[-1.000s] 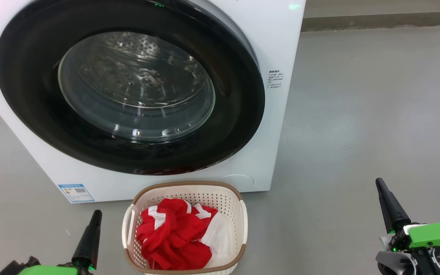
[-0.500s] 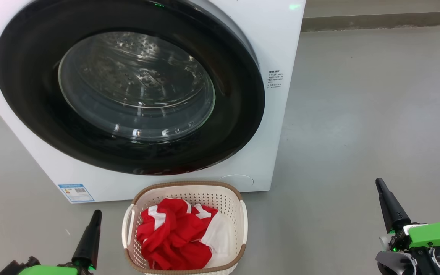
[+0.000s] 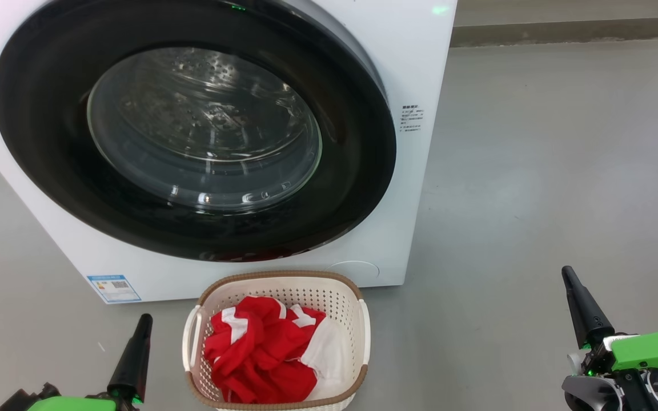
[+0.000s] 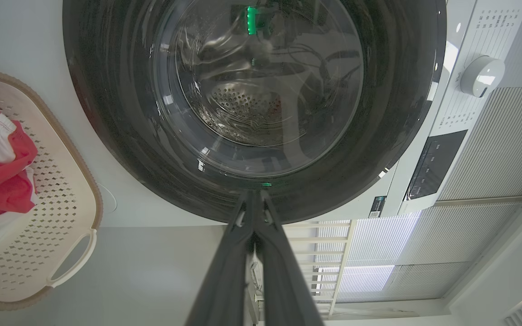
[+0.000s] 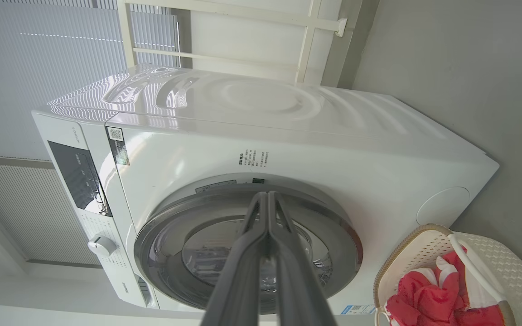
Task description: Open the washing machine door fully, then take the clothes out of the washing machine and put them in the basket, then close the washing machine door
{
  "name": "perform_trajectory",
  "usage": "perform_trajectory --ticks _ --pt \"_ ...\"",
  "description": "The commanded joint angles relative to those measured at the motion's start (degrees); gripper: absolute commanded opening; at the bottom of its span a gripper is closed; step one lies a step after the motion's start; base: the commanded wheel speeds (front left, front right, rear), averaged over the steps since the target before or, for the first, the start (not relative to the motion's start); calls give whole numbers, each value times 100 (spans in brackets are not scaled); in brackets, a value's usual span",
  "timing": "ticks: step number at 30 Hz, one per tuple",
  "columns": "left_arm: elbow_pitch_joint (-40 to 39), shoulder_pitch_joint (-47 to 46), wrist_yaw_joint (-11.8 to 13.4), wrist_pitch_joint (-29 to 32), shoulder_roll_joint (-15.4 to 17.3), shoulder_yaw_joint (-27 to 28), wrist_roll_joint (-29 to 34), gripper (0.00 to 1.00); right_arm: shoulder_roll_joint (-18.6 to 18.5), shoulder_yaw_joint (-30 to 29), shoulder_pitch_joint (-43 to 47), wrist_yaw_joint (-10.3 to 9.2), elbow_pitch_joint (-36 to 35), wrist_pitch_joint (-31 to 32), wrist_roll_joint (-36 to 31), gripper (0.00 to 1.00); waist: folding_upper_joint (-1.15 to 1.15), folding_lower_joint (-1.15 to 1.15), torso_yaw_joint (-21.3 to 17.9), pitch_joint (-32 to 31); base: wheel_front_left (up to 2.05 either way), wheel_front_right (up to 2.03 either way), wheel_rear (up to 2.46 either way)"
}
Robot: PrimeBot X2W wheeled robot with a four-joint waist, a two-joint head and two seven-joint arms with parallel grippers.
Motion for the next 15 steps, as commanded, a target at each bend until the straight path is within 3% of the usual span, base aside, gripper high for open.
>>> perform_trajectory --ticks 1,15 --pt "-129 -227 -40 17 45 203 -39 0 -96 90 -238 3 -174 32 0 0 0 0 0 0 0 0 0" --pt "-129 -227 -40 17 45 203 -40 0 -96 90 -238 3 -174 32 0 0 0 0 0 0 0 0 0"
